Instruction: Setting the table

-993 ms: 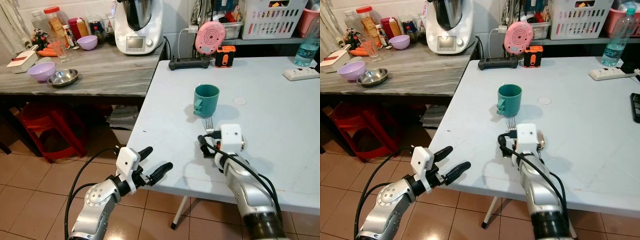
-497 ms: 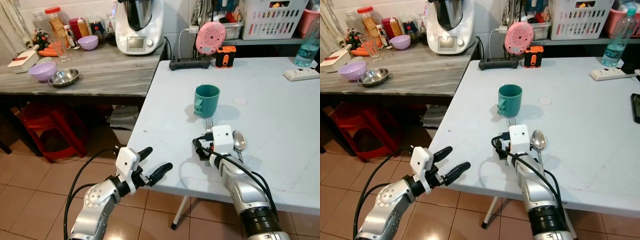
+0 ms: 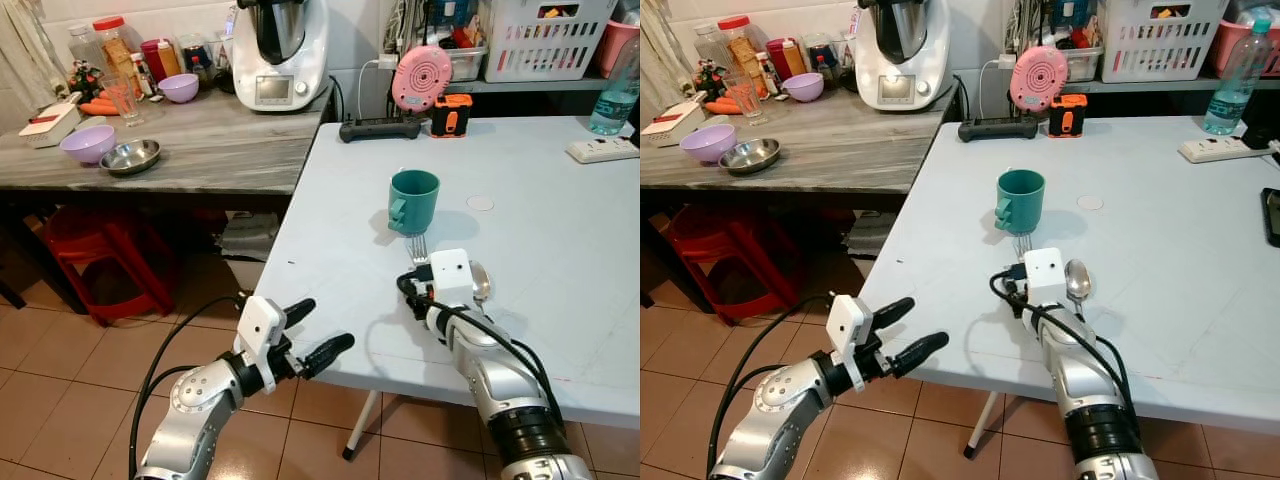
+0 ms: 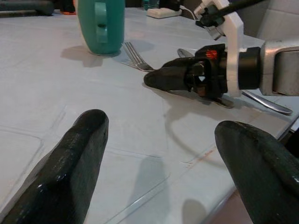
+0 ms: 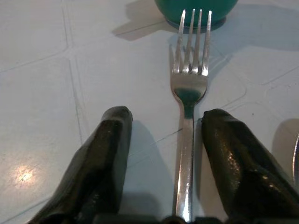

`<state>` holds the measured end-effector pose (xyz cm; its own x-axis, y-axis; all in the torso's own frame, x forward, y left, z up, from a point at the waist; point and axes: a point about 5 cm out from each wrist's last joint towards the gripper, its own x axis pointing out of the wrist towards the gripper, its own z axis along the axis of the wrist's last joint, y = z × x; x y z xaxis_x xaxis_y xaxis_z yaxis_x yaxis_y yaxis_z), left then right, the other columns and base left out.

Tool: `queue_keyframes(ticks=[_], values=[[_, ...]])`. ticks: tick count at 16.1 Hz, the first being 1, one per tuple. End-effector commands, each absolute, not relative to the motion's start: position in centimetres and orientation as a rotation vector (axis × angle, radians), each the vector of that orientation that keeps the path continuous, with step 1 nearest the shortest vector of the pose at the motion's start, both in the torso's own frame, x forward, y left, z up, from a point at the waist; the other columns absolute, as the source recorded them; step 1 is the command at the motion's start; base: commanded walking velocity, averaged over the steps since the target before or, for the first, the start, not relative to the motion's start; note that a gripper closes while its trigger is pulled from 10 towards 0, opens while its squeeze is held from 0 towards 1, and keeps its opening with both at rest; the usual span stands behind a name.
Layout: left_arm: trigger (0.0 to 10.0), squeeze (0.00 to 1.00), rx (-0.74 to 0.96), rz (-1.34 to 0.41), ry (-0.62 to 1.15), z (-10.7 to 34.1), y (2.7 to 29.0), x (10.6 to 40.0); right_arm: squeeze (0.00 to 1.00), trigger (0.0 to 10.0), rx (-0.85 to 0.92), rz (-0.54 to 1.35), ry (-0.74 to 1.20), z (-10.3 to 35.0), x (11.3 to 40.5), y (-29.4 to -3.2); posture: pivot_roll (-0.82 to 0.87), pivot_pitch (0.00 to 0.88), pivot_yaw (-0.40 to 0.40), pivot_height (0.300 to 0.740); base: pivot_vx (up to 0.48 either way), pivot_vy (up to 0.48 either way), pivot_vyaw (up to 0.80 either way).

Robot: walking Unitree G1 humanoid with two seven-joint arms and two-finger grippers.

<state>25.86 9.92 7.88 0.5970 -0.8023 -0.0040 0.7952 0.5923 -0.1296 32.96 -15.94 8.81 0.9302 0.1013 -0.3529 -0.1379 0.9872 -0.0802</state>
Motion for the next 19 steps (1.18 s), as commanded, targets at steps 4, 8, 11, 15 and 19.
queue_keyframes(ticks=[4,8,11,15,19], values=[[10.0,0.00,-0.098,-0.956,0.078,7.9,10.2,25.7,0.00,0.0,-0.076,0.093,0.490,6.3,32.1,-16.6,-0.14,0.000,0.117,0.740,0.000,0.000,0.00],[10.0,0.00,-0.090,-0.979,0.092,7.6,10.1,25.4,0.00,0.0,-0.070,0.102,0.514,5.7,31.6,-16.1,-0.14,0.000,0.119,0.740,0.000,0.000,0.00],[10.0,0.00,-0.081,-0.961,0.088,7.6,10.1,25.4,0.00,0.0,-0.063,0.103,0.521,5.5,31.4,-16.0,-0.14,0.000,0.119,0.740,0.000,0.000,0.00],[10.0,0.00,-0.078,-0.951,0.081,7.7,10.1,25.5,0.00,0.0,-0.027,0.108,0.539,4.9,30.9,-15.7,-0.14,0.000,0.121,0.740,0.000,0.000,0.00],[10.0,0.00,-0.080,-0.919,0.061,7.9,10.2,25.8,0.00,0.0,0.049,0.084,0.453,6.6,31.4,-15.3,-0.14,0.000,0.118,0.740,0.000,0.000,0.00]])
